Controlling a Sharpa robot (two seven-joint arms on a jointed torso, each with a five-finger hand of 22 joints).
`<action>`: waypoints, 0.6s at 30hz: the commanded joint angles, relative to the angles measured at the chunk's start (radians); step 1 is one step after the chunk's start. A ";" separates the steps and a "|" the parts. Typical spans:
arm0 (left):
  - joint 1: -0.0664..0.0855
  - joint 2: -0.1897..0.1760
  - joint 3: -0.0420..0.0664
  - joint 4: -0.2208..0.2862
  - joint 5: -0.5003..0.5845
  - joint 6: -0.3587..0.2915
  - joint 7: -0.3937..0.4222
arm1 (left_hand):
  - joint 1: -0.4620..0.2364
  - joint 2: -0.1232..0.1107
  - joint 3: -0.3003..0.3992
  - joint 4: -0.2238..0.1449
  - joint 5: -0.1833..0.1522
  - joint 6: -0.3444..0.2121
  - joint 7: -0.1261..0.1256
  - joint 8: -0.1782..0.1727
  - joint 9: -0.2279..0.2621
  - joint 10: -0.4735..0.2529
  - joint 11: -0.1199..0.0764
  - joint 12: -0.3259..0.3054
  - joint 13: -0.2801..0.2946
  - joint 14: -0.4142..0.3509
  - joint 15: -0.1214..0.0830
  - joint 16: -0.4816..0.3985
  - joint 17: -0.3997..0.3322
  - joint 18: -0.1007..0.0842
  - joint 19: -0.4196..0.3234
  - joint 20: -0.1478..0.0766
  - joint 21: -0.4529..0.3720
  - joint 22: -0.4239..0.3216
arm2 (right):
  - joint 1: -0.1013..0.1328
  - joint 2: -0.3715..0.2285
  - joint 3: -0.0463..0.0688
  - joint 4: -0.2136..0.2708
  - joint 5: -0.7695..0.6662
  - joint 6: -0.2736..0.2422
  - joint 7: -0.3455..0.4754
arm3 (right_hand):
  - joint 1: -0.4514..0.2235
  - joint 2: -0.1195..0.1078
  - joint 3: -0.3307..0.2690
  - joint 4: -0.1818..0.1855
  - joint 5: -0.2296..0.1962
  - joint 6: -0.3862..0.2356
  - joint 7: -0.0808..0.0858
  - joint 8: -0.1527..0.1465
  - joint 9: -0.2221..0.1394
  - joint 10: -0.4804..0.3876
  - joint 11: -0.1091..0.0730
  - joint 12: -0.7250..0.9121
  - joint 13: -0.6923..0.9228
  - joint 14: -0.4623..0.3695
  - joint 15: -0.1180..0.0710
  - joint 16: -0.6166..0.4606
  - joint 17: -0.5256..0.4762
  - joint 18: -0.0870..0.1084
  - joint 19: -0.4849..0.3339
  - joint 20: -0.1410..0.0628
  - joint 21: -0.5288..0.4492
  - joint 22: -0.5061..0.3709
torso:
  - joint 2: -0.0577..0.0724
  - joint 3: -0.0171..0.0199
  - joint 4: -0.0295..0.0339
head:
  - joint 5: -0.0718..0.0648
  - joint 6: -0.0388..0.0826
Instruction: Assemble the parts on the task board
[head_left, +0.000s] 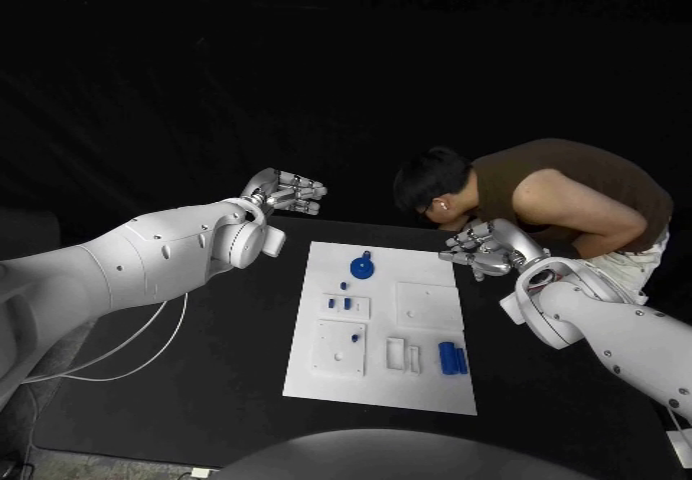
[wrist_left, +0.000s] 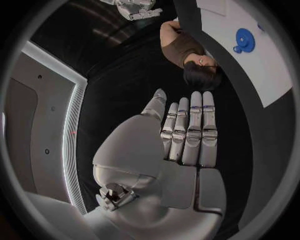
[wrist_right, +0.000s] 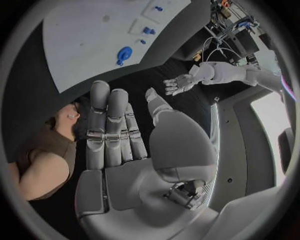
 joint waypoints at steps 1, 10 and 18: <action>-0.001 0.004 0.001 -0.007 0.027 0.015 0.032 | -0.001 0.006 0.003 0.002 0.004 -0.001 0.000 -0.002 0.000 -0.008 0.005 -0.006 -0.001 -0.011 0.006 -0.007 -0.003 0.000 -0.004 0.005 0.001 -0.001 | 0.000 0.004 0.007 -0.038 0.147 -0.047 0.091 | -0.004 0.012 -0.001 -0.009 0.017 0.006 0.004 -0.005 -0.001 0.000 0.001 -0.002 -0.002 -0.005 0.003 0.003 -0.002 0.016 0.037 0.004 0.001 -0.003 | -0.007 -0.0001 -0.0022 | -0.006 0.001; -0.005 0.006 0.001 -0.026 0.040 0.015 0.038 | -0.001 0.007 0.004 0.001 0.004 -0.003 0.002 -0.002 0.000 -0.012 0.007 -0.006 -0.001 -0.018 0.008 -0.007 -0.007 0.003 -0.006 0.008 0.000 -0.002 | 0.000 0.010 0.031 -0.140 0.278 -0.067 0.146 | -0.027 0.046 -0.001 -0.072 0.067 0.011 0.001 -0.005 -0.001 0.006 -0.001 -0.002 -0.002 -0.006 0.000 0.008 -0.001 0.015 0.037 0.002 0.011 -0.007 | -0.012 -0.0007 -0.0028 | -0.015 0.006; -0.006 0.006 0.001 -0.036 0.043 0.014 0.039 | -0.001 0.007 0.004 0.001 0.004 -0.003 0.004 -0.002 0.000 -0.012 0.008 -0.006 -0.001 -0.018 0.009 -0.007 -0.008 0.004 -0.006 0.009 0.000 -0.002 | 0.000 0.007 0.035 -0.180 0.300 -0.067 0.157 | -0.032 0.051 0.007 -0.085 0.072 0.014 -0.001 -0.005 -0.001 0.009 -0.003 -0.002 -0.002 -0.003 -0.001 0.010 0.000 0.014 0.038 0.001 0.024 -0.004 | -0.009 0.0000 -0.0031 | -0.020 0.012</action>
